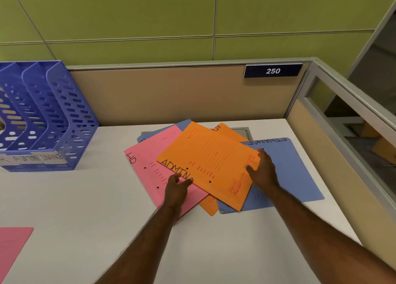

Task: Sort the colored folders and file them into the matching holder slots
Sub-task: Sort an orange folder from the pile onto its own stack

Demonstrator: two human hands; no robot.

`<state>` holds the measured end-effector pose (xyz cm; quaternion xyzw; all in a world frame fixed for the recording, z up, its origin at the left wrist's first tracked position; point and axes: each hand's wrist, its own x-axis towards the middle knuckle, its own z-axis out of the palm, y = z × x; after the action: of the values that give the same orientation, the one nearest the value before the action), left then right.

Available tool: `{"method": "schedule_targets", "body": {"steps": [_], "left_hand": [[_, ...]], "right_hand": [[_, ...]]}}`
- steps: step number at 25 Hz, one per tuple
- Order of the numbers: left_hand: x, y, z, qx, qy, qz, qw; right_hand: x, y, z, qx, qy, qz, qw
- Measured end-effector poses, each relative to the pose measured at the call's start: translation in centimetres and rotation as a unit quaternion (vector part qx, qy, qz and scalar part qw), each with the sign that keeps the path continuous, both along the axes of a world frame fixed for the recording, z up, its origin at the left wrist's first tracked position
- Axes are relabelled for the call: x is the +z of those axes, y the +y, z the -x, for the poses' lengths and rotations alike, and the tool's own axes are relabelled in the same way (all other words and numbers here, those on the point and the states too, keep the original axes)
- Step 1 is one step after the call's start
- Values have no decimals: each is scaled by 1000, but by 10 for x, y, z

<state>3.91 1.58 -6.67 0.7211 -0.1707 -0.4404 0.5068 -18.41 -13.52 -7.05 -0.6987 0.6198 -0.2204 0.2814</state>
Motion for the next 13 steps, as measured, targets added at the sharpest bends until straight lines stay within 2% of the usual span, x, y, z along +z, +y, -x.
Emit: {"method": "schedule_targets", "body": {"steps": [3,6,9,13], "left_hand": [[-3,-14,3,53,31,-18,998],[-8,-27,2,99,84,-17,991],[-13,-39,1,126,99,-53,986],[-6,-50,1,132,142,-49,980]], "right_hand": [[-3,-36,8,-4,10,-19,1000],[-12,-60,11,34,56,-49,997],[-23,-73,16,64,84,-76,991],[-33,-75,21,77,93,-54,991]]}}
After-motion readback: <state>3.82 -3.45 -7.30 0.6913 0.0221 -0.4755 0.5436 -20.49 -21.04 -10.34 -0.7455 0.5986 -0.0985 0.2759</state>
